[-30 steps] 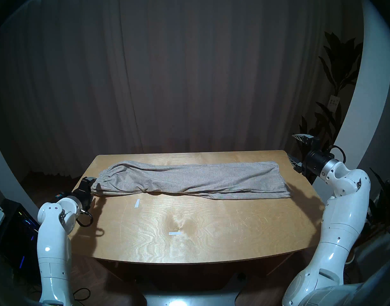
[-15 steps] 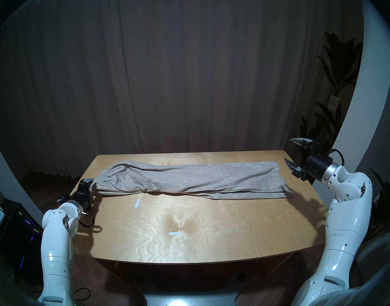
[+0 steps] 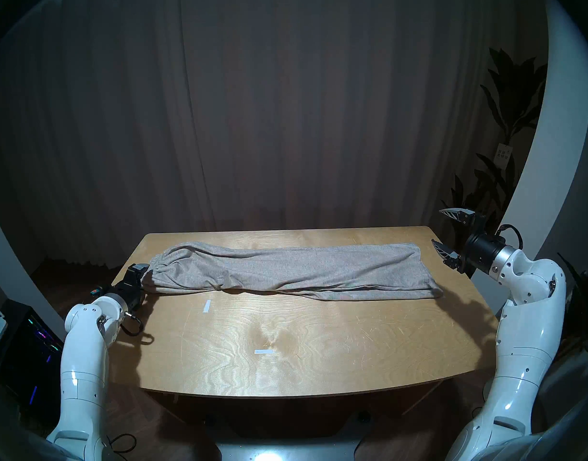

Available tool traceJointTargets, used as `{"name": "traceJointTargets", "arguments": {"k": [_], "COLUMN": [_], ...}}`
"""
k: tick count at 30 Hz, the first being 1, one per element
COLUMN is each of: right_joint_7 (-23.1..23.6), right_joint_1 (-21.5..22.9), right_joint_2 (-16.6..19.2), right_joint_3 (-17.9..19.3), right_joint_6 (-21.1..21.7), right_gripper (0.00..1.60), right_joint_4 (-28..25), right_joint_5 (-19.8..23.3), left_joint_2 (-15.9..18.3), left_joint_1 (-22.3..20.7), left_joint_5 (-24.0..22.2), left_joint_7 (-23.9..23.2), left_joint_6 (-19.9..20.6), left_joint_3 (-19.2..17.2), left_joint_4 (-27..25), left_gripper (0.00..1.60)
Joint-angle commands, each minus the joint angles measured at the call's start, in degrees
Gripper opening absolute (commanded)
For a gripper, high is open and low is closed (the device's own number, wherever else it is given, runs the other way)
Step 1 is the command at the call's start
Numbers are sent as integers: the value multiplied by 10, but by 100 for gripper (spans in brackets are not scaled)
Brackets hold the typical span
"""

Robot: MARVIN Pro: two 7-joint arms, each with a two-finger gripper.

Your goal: Fold the pants in half lengthwise, then in half again, and set them down flat

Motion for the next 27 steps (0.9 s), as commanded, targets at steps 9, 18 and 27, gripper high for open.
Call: {"name": "traceJointTargets", "arguments": {"k": [9,18,27], "right_joint_7": [25,34,33], "right_joint_1": [1,-1,-3], "right_joint_2": [-3,-8,-13], "right_joint_3": [3,4,6], "right_joint_6": [0,0,0], "right_gripper": [160,160,160], "right_joint_4": [-20,-26,-33], "right_joint_5": [-10,-24,-33], "left_joint_2": [6,9,0], "left_joint_1": [-77,-98,-67], "left_joint_5": [19,32,46], "left_joint_7": [48,39,21], "left_joint_6": [4,5,0], "left_joint_3": [37,53,59], "left_joint_4": [73,108,51], "left_gripper": [160,105,0]}}
